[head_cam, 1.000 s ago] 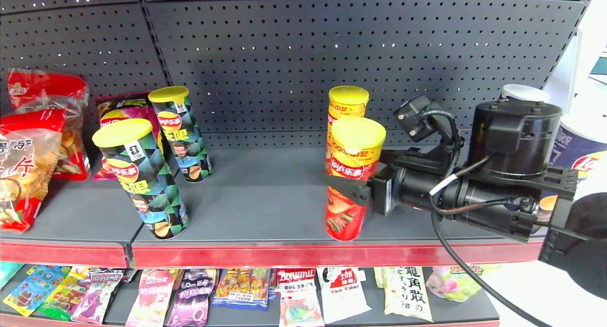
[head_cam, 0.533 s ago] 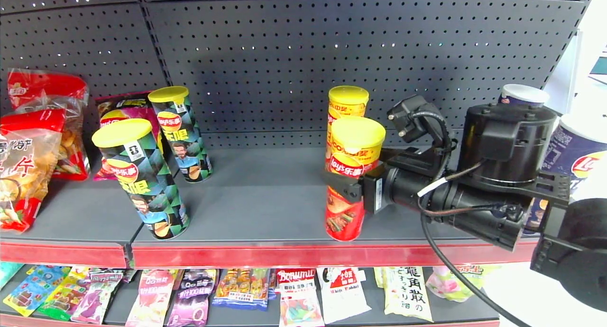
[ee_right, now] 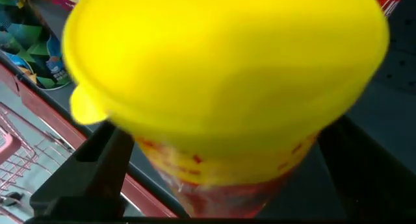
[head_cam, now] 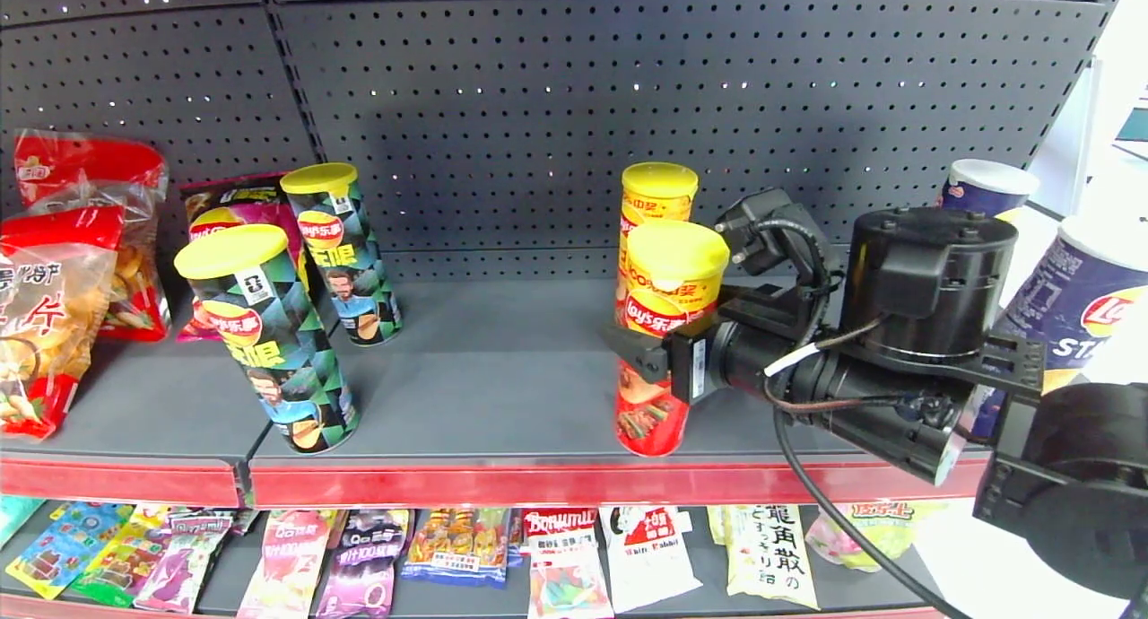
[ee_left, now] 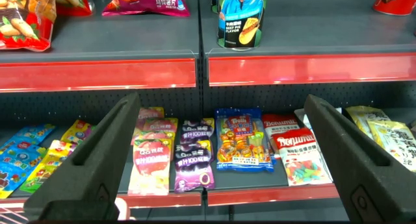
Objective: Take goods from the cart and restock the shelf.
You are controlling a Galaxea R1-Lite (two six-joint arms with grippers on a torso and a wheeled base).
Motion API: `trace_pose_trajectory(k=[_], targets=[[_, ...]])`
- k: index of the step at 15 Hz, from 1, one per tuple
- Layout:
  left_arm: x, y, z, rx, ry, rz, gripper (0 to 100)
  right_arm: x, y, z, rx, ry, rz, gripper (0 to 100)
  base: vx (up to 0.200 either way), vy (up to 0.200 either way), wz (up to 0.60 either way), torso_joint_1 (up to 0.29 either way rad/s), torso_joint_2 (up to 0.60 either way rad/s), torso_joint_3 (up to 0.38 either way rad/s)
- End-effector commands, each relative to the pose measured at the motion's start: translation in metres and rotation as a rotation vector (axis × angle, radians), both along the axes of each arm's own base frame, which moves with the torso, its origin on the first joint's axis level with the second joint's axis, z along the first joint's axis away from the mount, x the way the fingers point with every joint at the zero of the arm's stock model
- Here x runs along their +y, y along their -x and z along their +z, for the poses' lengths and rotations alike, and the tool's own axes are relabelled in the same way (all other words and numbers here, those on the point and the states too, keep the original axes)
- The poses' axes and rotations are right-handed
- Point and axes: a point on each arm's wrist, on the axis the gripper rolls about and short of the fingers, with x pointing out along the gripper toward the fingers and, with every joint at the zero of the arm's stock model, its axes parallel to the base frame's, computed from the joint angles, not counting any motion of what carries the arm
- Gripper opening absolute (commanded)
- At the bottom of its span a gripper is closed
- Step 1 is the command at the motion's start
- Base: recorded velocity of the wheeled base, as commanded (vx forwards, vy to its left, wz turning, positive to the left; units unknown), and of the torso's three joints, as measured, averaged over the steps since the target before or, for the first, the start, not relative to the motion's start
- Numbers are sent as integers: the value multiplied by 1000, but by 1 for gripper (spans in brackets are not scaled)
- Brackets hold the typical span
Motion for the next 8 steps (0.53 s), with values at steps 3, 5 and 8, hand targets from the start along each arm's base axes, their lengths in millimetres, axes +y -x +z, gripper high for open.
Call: trace_pose_trajectory(k=[3, 5, 8], targets=[[0, 0, 0, 2, 0, 0, 100, 2, -3, 2, 1, -16, -5, 100, 0, 0, 0, 0, 0, 0], [0, 0, 0, 2, 0, 0, 100, 4, -6, 3, 7, -36, -10, 100, 0, 0, 0, 0, 0, 0], [0, 0, 0, 2, 0, 0, 100, 5, -7, 0, 19, -42, -10, 0, 0, 0, 0, 0, 0, 0]])
